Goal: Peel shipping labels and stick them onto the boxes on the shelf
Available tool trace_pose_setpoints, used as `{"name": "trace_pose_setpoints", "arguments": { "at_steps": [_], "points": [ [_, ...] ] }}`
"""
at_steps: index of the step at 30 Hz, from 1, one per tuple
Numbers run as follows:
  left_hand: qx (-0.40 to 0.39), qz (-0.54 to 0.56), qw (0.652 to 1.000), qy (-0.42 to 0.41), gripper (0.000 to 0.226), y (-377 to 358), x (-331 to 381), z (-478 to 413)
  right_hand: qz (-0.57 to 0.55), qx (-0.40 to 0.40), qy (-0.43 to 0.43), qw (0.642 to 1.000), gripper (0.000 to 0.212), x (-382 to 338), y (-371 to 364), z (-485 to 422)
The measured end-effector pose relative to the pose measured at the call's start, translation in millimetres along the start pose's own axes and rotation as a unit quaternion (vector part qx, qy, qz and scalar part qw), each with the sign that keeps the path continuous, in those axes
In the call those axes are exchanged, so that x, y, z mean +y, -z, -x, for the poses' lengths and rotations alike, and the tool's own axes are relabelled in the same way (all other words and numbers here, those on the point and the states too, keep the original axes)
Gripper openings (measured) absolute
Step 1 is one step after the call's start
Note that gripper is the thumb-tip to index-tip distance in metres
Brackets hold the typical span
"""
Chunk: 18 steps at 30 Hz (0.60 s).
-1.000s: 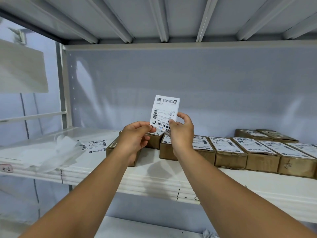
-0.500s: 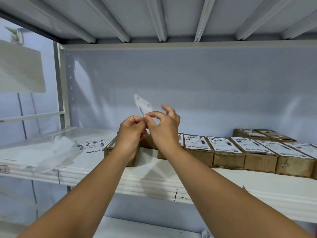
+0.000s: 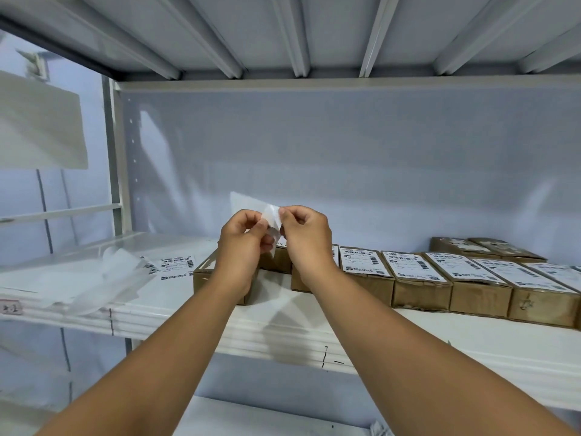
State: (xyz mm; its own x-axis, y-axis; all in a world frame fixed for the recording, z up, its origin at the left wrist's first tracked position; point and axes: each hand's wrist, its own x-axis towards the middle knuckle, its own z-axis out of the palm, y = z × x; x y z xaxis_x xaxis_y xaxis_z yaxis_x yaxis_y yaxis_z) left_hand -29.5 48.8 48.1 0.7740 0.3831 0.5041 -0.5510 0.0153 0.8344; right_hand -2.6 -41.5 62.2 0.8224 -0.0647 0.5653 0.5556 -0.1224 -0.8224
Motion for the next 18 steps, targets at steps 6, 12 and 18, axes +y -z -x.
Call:
{"name": "trace_pose_setpoints", "arguments": {
  "at_steps": [6, 12, 18],
  "points": [
    [0.041, 0.325, 0.932, 0.157, 0.023, 10.3, 3.2, -2.1, -0.084, 0.079, -0.087, 0.989, 0.026, 6.1, 1.0, -7.3],
    [0.06, 0.333, 0.924, 0.179, 0.024, 27.4, 1.2, -8.2, -0.072, 0.097, -0.106, 0.987, 0.024, 10.3, 9.1, -13.3],
    [0.109, 0.301, 0.927, 0.197, 0.023, 46.4, 5.7, -14.9, -0.066, 0.12, -0.14, 0.981, 0.026, 11.6, 18.1, -20.9]
  ]
}}
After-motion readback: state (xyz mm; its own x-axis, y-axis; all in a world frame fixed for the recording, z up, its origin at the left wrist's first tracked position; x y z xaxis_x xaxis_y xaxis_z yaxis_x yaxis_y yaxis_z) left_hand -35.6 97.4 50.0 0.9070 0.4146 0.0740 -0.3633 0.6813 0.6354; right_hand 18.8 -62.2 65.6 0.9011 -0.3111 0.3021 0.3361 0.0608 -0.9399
